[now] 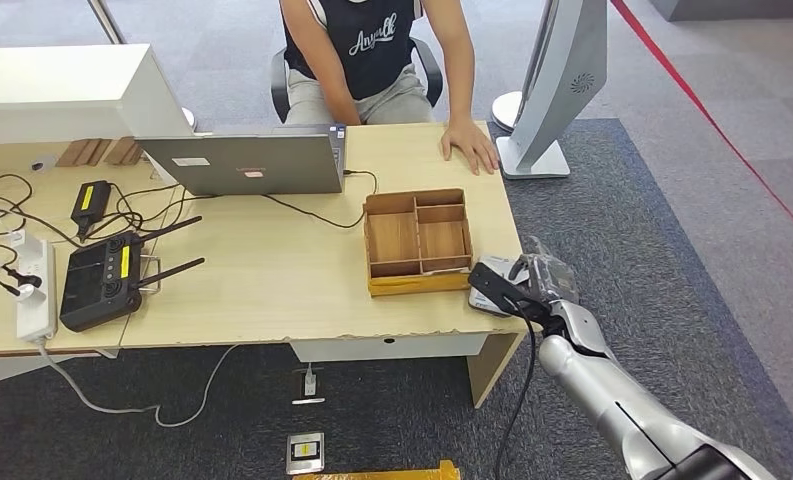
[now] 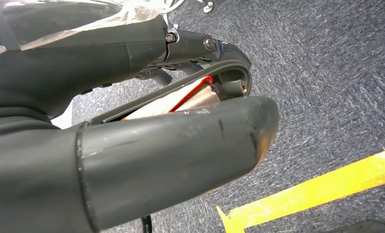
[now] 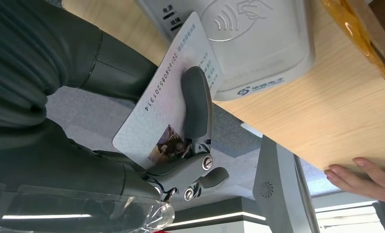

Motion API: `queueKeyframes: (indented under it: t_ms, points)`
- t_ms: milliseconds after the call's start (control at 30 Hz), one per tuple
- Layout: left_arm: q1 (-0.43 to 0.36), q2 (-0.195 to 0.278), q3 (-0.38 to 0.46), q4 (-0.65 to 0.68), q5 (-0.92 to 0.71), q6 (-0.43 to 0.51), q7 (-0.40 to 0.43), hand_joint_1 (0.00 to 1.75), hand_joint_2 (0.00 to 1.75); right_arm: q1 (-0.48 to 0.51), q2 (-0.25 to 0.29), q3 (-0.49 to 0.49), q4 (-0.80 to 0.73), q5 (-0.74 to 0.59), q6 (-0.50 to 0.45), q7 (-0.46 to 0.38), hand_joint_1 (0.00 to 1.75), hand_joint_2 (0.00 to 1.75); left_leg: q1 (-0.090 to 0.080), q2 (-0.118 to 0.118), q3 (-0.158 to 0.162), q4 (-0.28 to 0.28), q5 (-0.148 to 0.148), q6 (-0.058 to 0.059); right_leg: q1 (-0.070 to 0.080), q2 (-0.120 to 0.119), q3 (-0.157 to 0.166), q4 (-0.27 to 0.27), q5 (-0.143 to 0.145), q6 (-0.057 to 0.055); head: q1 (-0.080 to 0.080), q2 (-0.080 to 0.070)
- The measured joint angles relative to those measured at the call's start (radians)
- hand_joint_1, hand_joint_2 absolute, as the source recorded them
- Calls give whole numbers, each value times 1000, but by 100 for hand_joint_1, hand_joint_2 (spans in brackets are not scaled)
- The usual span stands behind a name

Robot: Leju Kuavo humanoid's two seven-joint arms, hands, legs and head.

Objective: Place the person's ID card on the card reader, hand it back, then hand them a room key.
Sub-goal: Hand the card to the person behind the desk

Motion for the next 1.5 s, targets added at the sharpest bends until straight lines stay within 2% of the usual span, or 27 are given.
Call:
queueKeyframes:
  t_ms: [400, 600, 767, 1000, 1500]
  points:
    - [0, 0, 0, 0, 0, 2, 3, 0, 0, -1, 10, 0, 35, -9, -6, -21, 175, 175, 0, 0, 1, 0, 0, 0, 0, 0, 1, 0, 0, 0, 0, 0]
    - [0, 0, 0, 0, -12, 3, 0, 0, 0, -16, 14, 0, 40, -4, -40, -38, 175, 175, 0, 0, 0, 0, 0, 0, 0, 0, 1, 0, 0, 0, 0, 0]
    - [-1, 0, -1, 0, -36, 2, -14, 0, 0, -83, -1, -4, -12, 32, -71, -4, 175, 175, -1, 0, -2, 0, 2, 0, 0, 0, -2, 0, 3, 0, 0, 0]
    - [-7, -1, -3, 0, -57, -2, -19, 0, 0, -229, -42, -24, -127, 80, -27, 64, 175, 175, -1, 0, -1, 0, 2, 0, 0, 0, -2, 0, 3, 0, 0, 0]
    - [-11, -2, -12, 0, -60, -2, -19, 0, 0, -253, -64, -36, -211, 103, -20, 70, 175, 175, -1, 0, -3, 0, 2, 0, 0, 0, -2, 0, 3, 0, 0, 0]
